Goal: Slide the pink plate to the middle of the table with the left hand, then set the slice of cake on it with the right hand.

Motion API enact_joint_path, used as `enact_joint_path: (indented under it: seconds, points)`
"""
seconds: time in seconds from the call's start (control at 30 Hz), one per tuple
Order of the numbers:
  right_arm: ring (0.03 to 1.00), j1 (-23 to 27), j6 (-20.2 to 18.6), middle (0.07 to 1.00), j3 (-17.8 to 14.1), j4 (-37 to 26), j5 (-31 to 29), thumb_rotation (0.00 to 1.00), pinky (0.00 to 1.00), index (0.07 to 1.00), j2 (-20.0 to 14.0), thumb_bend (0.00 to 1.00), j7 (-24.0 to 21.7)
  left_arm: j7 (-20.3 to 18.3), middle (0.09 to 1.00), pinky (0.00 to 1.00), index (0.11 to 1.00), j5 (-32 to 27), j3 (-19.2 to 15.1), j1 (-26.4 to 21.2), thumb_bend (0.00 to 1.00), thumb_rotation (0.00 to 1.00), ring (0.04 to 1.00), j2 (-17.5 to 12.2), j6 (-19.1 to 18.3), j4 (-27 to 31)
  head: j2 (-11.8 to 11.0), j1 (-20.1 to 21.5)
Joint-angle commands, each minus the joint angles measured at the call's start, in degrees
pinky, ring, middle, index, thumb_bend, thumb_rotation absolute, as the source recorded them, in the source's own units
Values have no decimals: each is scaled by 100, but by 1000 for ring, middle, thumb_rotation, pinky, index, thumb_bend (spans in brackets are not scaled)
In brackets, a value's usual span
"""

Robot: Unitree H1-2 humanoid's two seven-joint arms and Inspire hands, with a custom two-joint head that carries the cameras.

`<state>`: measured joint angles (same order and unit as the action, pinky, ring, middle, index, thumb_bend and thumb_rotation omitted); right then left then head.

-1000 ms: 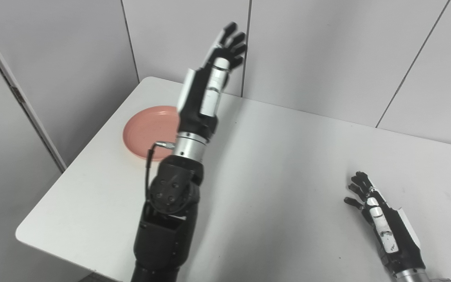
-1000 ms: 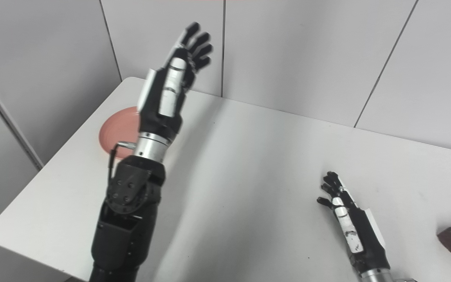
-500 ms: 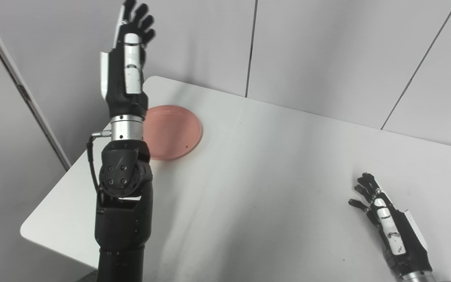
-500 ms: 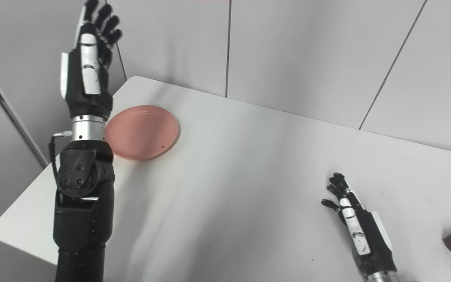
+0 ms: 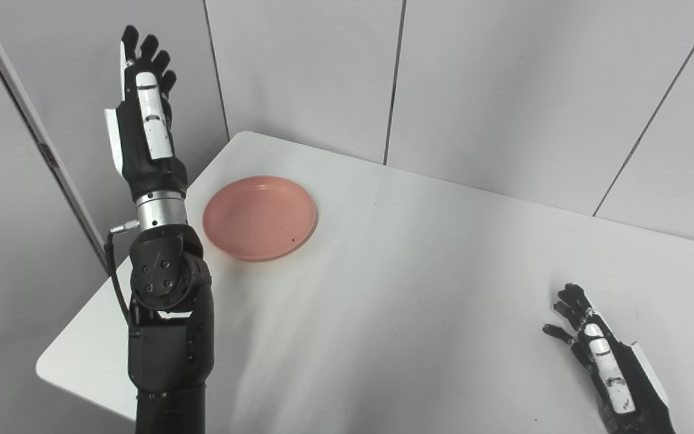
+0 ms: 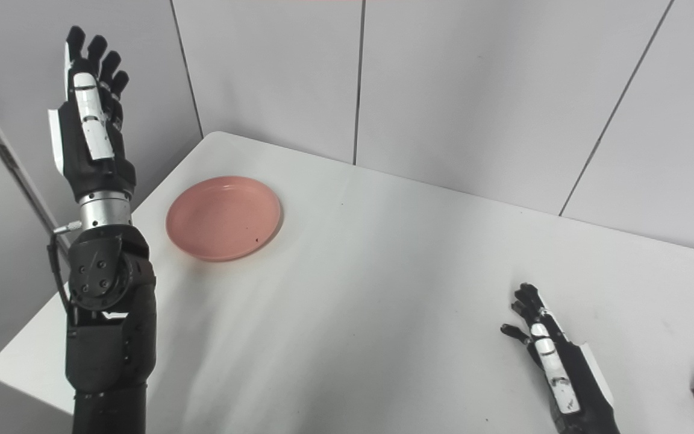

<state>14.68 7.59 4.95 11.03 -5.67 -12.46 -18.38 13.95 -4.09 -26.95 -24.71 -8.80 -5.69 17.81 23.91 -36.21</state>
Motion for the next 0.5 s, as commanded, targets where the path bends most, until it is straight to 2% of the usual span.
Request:
enact_joint_path:
  seconds: [0.0,0.27,0.47]
  points:
    - [953,-181,-287,960,-58,98,9,1000,987,963,-113,130,4,82,965,959,968,-109,-65,-126,404,1000,955,-162,202,7,2,-1]
    - [959,-202,-399,966,-61,7,1,1000,994,972,-101,145,6,173,975,953,982,-235,-204,-83,384,1000,960,-293,164,-291,29,-59]
    - [963,-189,-472,969,-73,13,-60,1000,1000,973,-107,126,2,193,987,992,993,-442,-257,-89,377,1000,977,-331,158,-558,43,-113]
